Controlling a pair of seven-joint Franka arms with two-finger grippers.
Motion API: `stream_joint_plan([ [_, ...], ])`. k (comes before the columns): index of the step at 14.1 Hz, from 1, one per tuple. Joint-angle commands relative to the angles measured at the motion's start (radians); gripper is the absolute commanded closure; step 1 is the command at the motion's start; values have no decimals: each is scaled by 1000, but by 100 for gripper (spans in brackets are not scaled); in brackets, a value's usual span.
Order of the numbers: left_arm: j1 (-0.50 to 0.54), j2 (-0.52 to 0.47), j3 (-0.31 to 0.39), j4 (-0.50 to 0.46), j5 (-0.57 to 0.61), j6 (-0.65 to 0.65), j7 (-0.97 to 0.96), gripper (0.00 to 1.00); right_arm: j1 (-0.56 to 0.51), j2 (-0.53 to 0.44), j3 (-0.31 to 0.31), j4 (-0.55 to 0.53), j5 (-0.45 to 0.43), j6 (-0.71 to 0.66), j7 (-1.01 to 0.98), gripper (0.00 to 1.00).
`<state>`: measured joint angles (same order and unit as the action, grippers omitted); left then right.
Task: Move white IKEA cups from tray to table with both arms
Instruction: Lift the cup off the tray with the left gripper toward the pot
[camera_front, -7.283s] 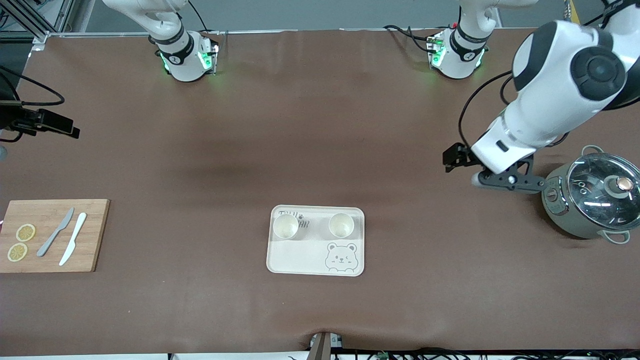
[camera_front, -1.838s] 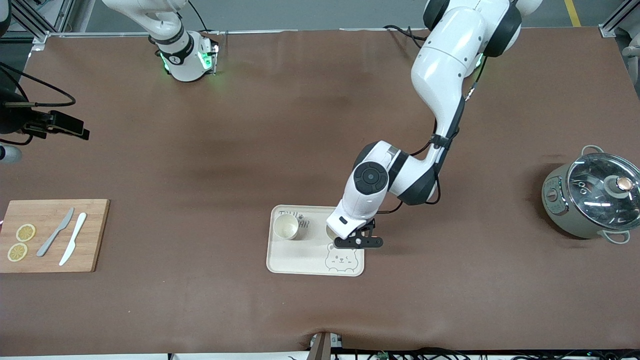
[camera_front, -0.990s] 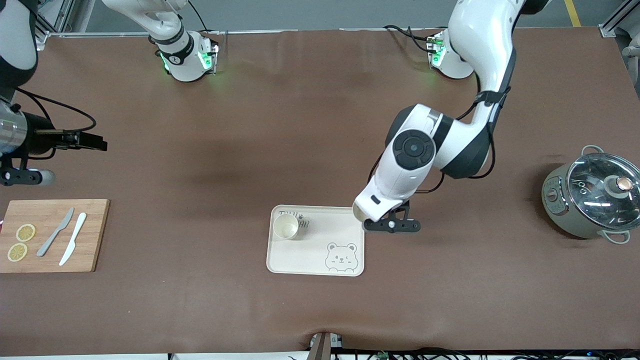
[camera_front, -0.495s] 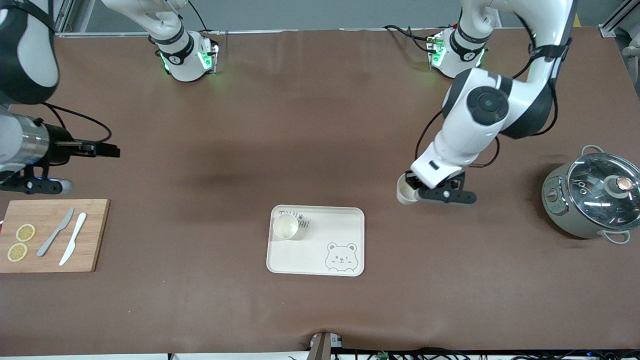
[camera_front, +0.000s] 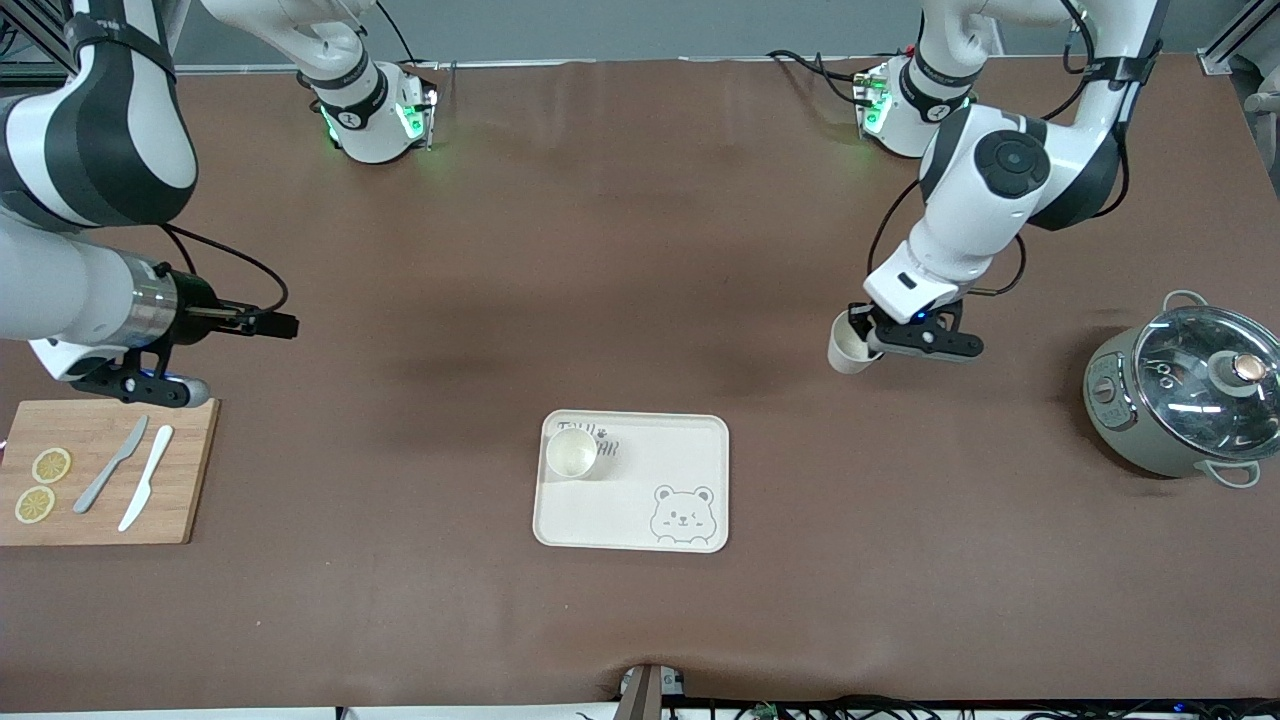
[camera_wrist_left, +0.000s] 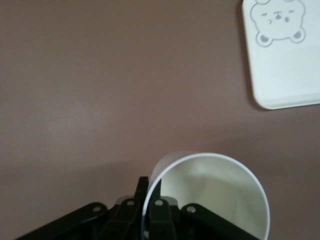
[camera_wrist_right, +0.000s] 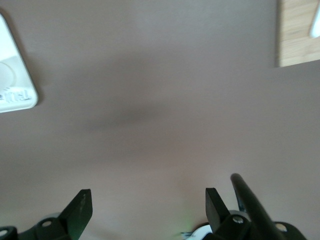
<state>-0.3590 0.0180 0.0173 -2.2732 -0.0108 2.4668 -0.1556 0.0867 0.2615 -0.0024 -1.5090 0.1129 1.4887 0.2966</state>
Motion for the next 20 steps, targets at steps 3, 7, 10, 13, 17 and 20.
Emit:
stream_joint_plan([
  [3,66,-107,-3,-187,-20,125,102,100,24,7,-1,-50,28,76,82,0],
  [7,90,-89,-3,-259,-20,244,143,100,65,22,-1,-59,30,140,165,0],
  [10,110,-67,-3,-287,-20,297,166,100,94,50,1,-59,30,177,256,0],
  [13,146,-55,-3,-302,-27,313,229,100,110,65,1,-59,31,185,272,0],
  [17,187,-21,-3,-315,-145,331,391,100,136,81,1,-57,30,220,329,0],
  [20,189,37,-3,-304,-427,333,646,100,137,82,1,-57,31,226,331,0],
])
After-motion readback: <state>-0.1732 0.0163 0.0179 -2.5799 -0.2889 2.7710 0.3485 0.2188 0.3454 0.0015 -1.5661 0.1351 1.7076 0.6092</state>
